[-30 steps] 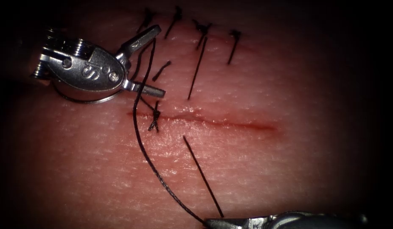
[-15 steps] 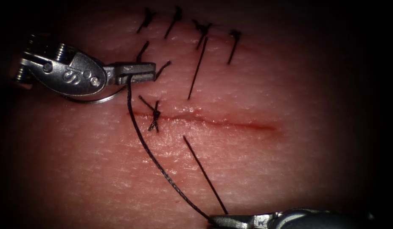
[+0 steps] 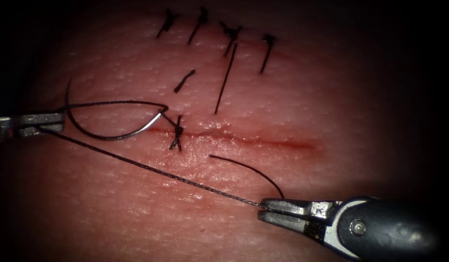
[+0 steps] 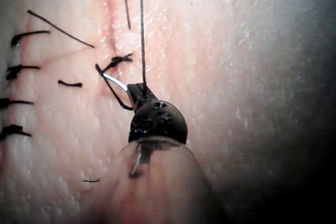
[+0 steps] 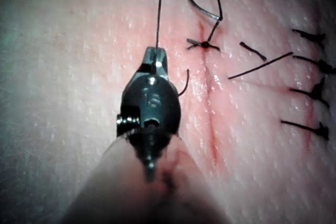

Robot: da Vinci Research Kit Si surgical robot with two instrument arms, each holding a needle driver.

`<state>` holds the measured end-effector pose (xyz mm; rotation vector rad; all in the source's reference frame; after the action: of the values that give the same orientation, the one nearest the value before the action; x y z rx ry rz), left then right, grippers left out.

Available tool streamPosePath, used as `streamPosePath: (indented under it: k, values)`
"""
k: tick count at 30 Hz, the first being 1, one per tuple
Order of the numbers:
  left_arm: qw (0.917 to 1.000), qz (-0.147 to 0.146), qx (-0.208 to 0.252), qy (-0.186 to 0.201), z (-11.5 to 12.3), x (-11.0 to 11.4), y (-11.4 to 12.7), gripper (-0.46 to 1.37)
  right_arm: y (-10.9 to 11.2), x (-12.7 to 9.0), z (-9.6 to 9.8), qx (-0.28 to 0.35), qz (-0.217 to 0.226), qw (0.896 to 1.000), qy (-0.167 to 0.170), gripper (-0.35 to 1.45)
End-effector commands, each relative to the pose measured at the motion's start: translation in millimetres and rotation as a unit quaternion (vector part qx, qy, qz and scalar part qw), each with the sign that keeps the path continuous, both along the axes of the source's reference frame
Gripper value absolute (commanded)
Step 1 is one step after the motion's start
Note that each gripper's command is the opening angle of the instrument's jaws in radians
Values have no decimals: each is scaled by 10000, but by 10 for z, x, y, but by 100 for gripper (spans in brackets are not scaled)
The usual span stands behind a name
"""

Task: Wound Closure
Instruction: Use the right tool to hand over more suture to the left gripper.

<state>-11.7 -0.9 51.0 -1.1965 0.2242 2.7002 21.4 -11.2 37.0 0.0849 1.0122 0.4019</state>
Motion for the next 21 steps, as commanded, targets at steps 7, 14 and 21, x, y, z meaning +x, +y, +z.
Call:
streamPosePath:
  k: [7,14,21]
  values:
    - [9996,-155,230,33,-23,13,-18,-35,-7,-2,-6,12,-18,10000,40,-35]
    - [9992,-325,229,102,-24,-6,-12,-35,-5,-1,-9,18,10,10000,87,-35]
    - [9988,-392,254,116,-15,-33,6,-35,-10,-1,-14,47,-57,9999,151,-35]
